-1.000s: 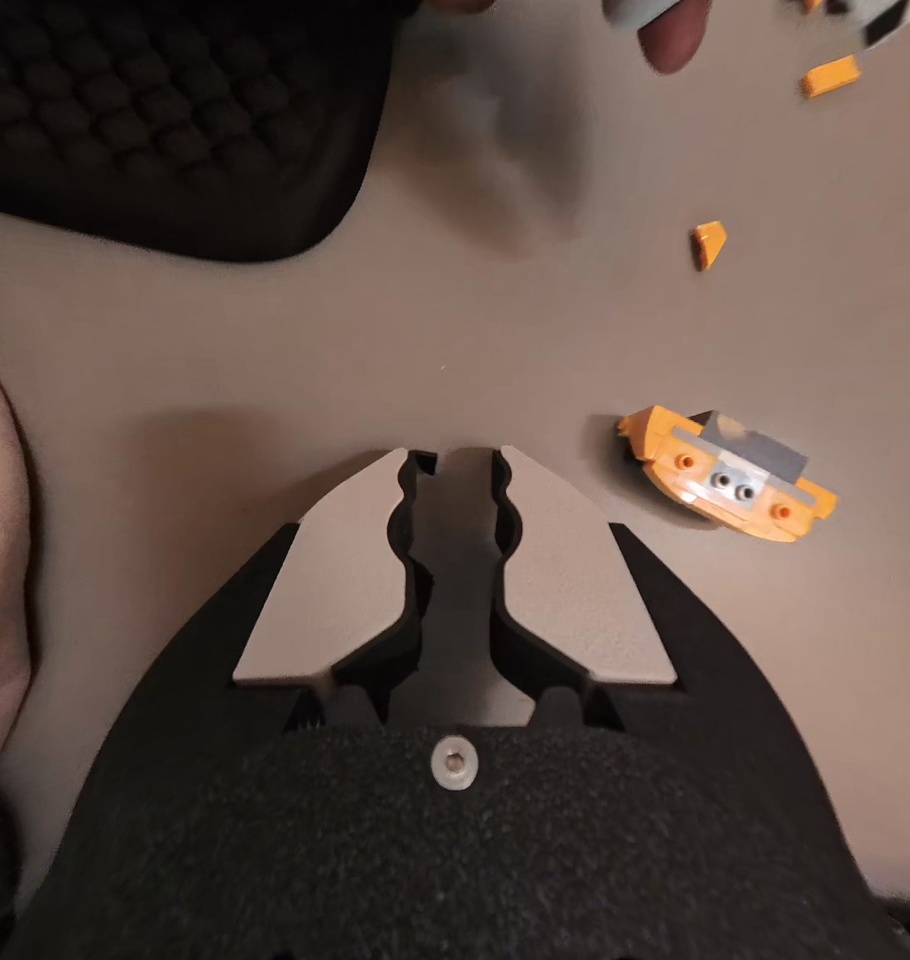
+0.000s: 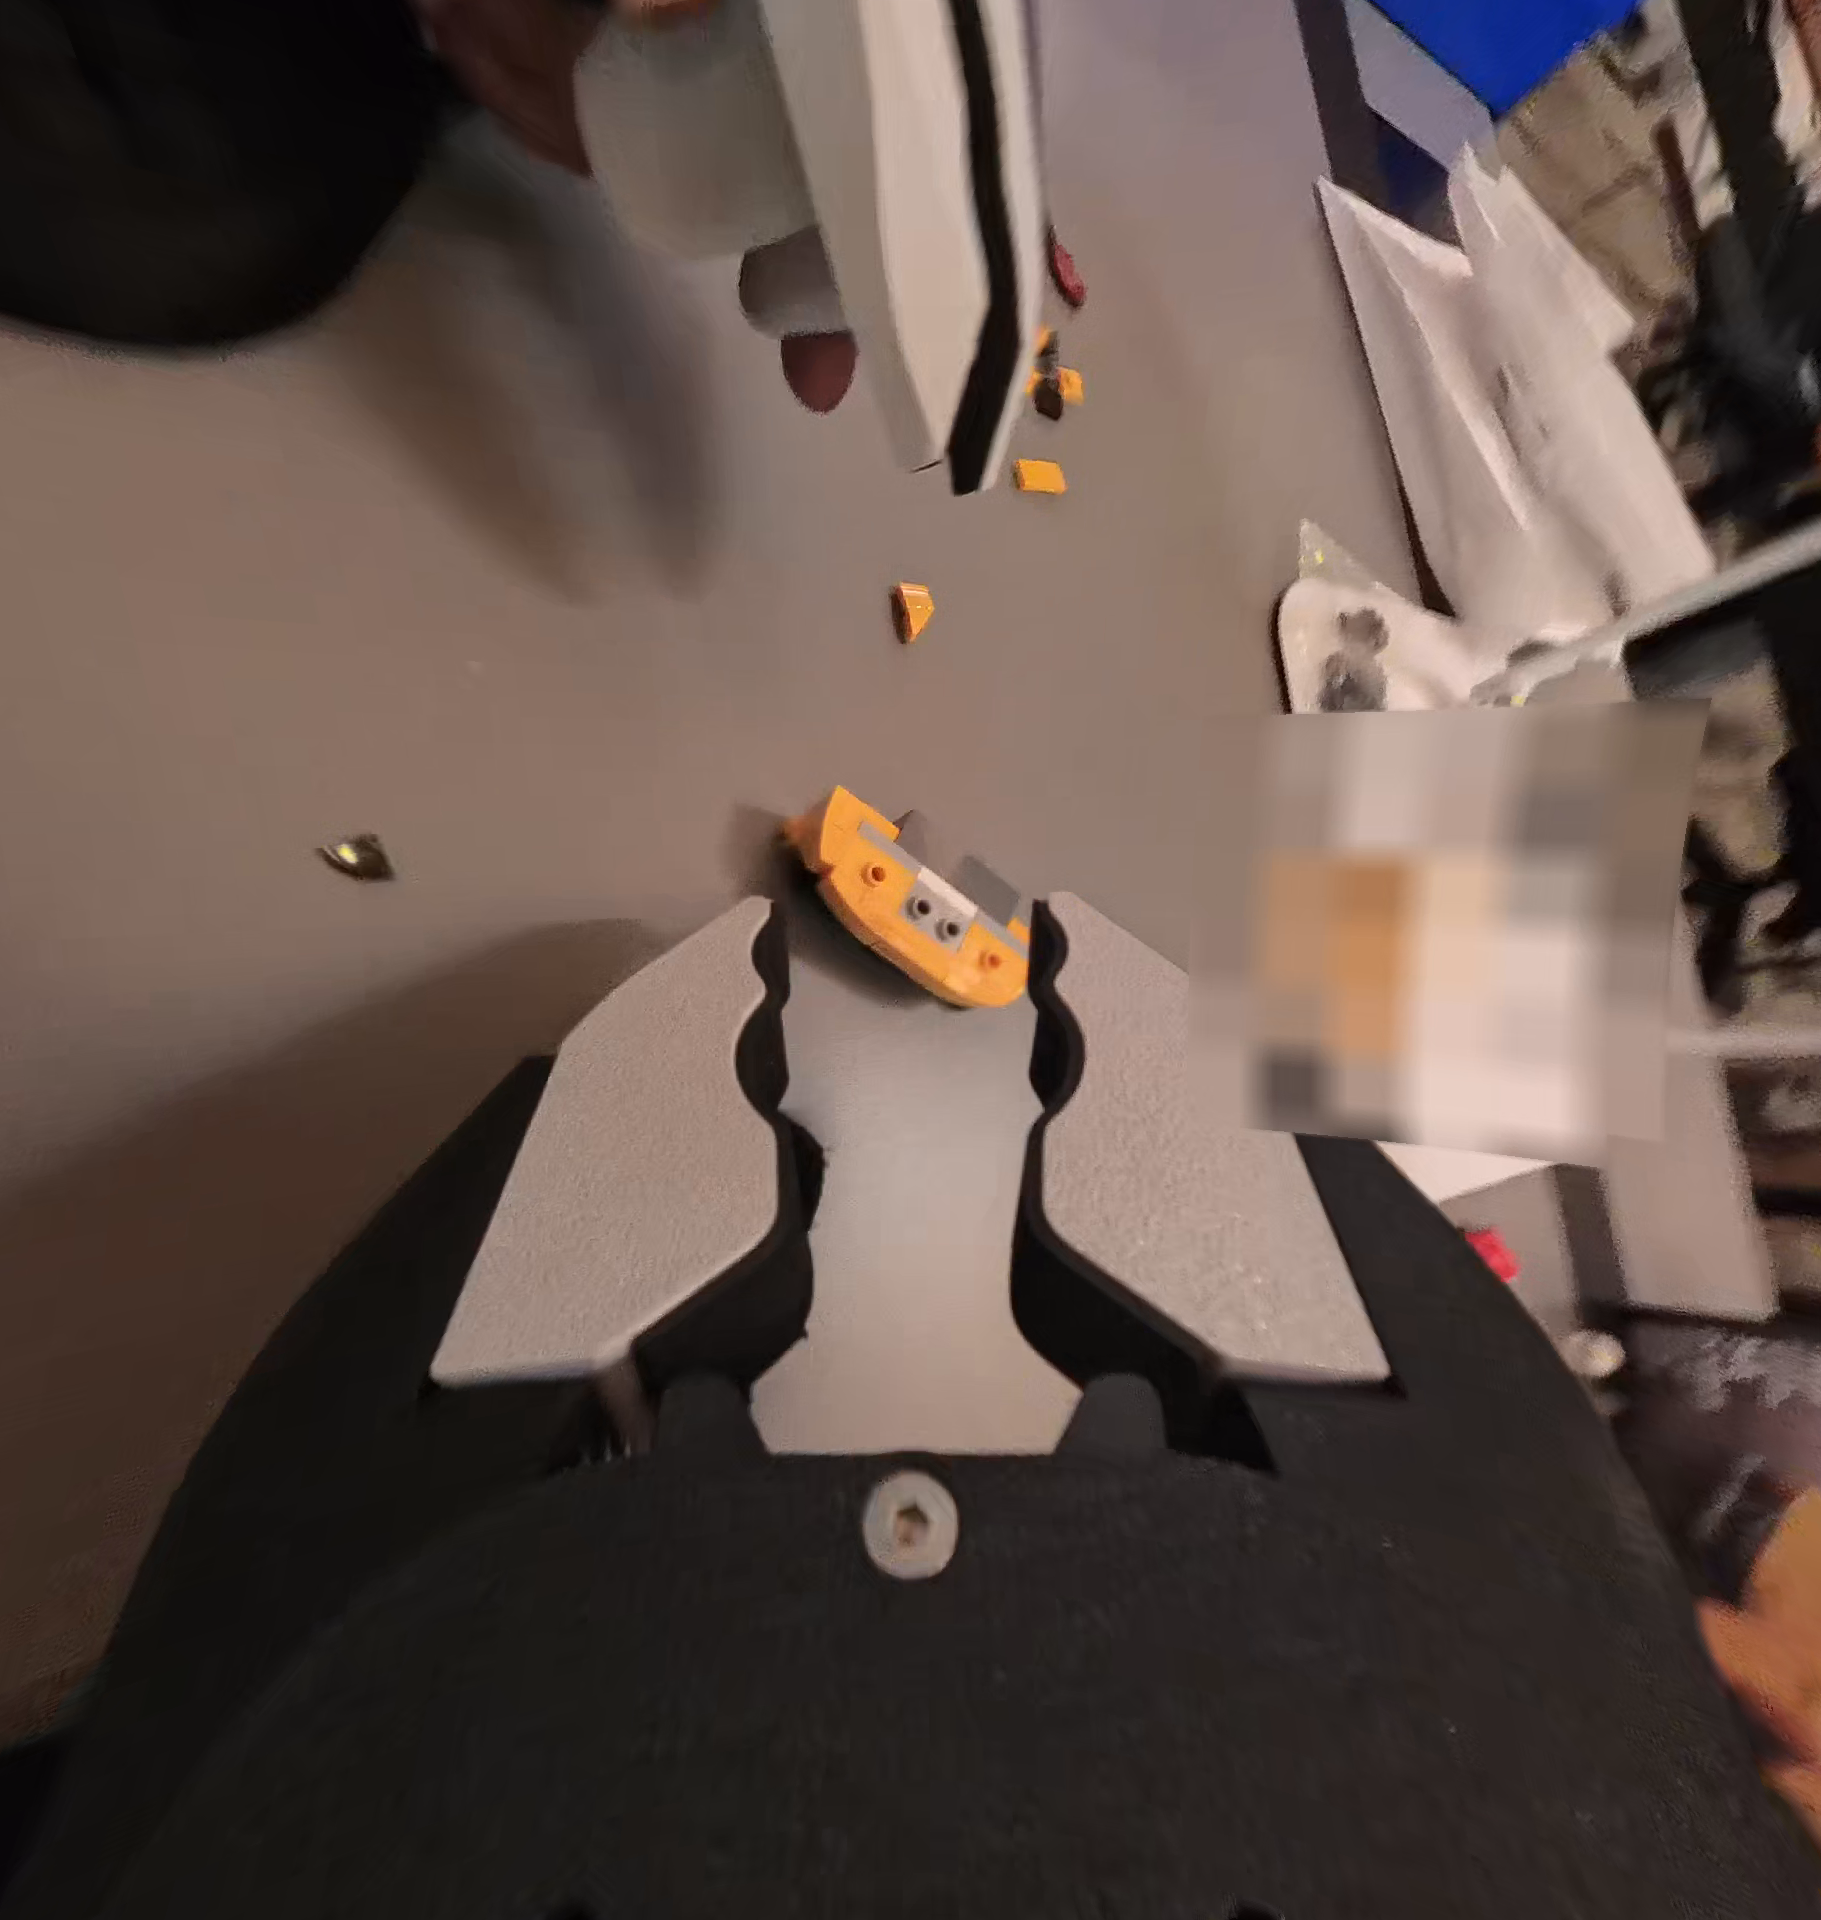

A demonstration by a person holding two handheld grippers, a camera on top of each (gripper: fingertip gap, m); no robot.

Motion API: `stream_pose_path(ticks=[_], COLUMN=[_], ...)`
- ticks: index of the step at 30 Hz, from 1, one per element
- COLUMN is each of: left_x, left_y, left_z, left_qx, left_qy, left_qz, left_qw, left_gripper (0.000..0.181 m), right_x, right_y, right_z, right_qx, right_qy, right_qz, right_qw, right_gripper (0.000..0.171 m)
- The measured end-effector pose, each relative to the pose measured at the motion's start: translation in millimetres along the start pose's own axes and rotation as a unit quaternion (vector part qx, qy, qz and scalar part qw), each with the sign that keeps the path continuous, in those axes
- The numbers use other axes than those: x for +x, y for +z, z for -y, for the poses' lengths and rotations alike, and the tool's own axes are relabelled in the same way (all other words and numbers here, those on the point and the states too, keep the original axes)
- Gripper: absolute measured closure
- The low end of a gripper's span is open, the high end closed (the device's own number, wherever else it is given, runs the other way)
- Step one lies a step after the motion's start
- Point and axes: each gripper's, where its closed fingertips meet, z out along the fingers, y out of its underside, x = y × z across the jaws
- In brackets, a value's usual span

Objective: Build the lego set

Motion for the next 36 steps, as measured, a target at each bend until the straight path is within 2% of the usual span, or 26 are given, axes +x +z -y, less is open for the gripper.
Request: stream_pose_path(ticks=[1, 3, 6, 8, 11, 14, 17, 24, 28, 32, 36], left_x=[0.4, 2.9, 10.7, 15.6, 19.0, 22.4, 31.7, 69.5, 82.4, 83.2, 76.1], left_y=[-0.3, -0.5, 0.7, 1.8, 2.7, 5.3, 10.6, 5.0, 5.4, 3.8, 3.3], left_z=[0.3, 0.7, -1.4, -3.5, -5.9, -11.9, -18.5, -0.6, -1.9, 0.2, 3.7], left_qx=[0.001, 0.002, -0.004, -0.011, -0.016, -0.03, -0.041, 0.044, 0.054, 0.058, 0.058], left_qy=[0.001, 0.006, 0.028, 0.048, 0.093, 0.158, 0.205, 0.306, 0.353, 0.354, 0.359], left_qz=[-0.001, -0.009, -0.027, -0.036, -0.033, -0.023, -0.033, -0.071, -0.074, -0.07, -0.042], left_qw=[1.0, 1.0, 0.999, 0.998, 0.995, 0.987, 0.977, 0.948, 0.931, 0.931, 0.931], left_gripper=[0.166, 0.167, 0.167, 0.167, 0.162, 0.155, 0.145, 0.139, 0.15, 0.152, 0.153], right_x=[-0.4, -3.7, -3.9, -1.8, 0.2, 0.3, -2.2, -16.6, -22.1, -20.7, -12.1], right_y=[6.5, 19.3, 32.2, 34.0, 24.3, 4.0, -17.1, -46.3, -54.9, -55.9, -52.6], right_z=[-1.1, -3.6, -6.6, -4.0, 9.1, 28.6, 50.9, 85.8, 95.0, 95.9, 90.1], right_qx=[-0.004, -0.011, -0.009, 0.012, 0.08, 0.16, 0.244, 0.341, 0.37, 0.376, 0.37], right_qy=[-0.037, -0.093, -0.119, -0.095, 0.005, 0.114, 0.182, 0.224, 0.256, 0.277, 0.286], right_qz=[0.008, 0.025, 0.033, 0.039, 0.074, 0.138, 0.196, 0.287, 0.341, 0.354, 0.33], right_qw=[0.999, 0.995, 0.992, 0.995, 0.994, 0.971, 0.932, 0.866, 0.825, 0.81, 0.82], right_gripper=[0.125, 0.125, 0.137, 0.146, 0.156, 0.157, 0.157, 0.157, 0.157, 0.157, 0.159])
